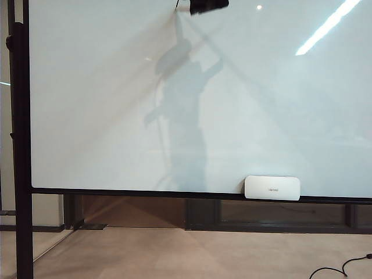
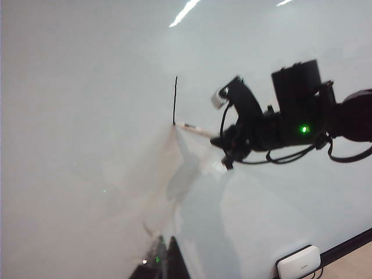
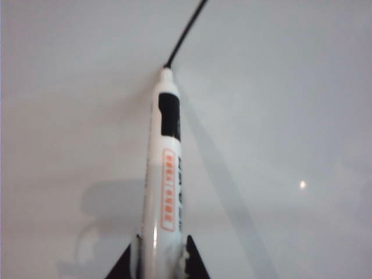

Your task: Reach to the right to find the marker pen, pick it up, and write the number 19 on the whiteboard.

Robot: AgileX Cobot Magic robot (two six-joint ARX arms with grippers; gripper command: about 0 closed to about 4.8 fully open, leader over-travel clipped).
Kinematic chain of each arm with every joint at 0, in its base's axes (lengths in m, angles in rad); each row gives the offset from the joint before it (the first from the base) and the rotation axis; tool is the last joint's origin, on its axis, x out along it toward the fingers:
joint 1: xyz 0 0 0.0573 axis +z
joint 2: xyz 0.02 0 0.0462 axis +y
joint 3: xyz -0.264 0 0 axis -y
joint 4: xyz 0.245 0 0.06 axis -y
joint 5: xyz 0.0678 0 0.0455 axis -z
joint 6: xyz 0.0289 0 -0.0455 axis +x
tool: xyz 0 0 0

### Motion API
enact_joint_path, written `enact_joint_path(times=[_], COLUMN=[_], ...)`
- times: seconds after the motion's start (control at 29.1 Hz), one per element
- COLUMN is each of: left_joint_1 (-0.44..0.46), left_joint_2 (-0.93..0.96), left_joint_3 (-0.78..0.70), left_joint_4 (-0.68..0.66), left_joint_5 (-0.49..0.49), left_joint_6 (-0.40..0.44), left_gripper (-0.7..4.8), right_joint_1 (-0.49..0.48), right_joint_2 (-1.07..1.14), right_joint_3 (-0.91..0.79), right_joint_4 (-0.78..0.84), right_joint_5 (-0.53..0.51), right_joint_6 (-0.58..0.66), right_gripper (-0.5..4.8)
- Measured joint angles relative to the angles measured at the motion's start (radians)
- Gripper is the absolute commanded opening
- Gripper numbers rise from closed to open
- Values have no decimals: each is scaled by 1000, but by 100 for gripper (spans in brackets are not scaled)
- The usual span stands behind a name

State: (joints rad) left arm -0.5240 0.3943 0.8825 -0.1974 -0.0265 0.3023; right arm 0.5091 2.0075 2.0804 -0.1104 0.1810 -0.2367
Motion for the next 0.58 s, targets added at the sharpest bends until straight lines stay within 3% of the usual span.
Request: enact_joint_path(times=[0.58], left_joint_1=[0], left_joint_2=[0], left_joint_3=[0], left_joint_4=[3], left_joint_5=[-19], left_joint_6=[19], left_gripper=[-5], right_joint_1=[13], right_joint_2=[-43], right_joint_3=[-5], right_joint_4=[-91], right_joint_5=[36], right_joint_6=[14], right_gripper=[-2])
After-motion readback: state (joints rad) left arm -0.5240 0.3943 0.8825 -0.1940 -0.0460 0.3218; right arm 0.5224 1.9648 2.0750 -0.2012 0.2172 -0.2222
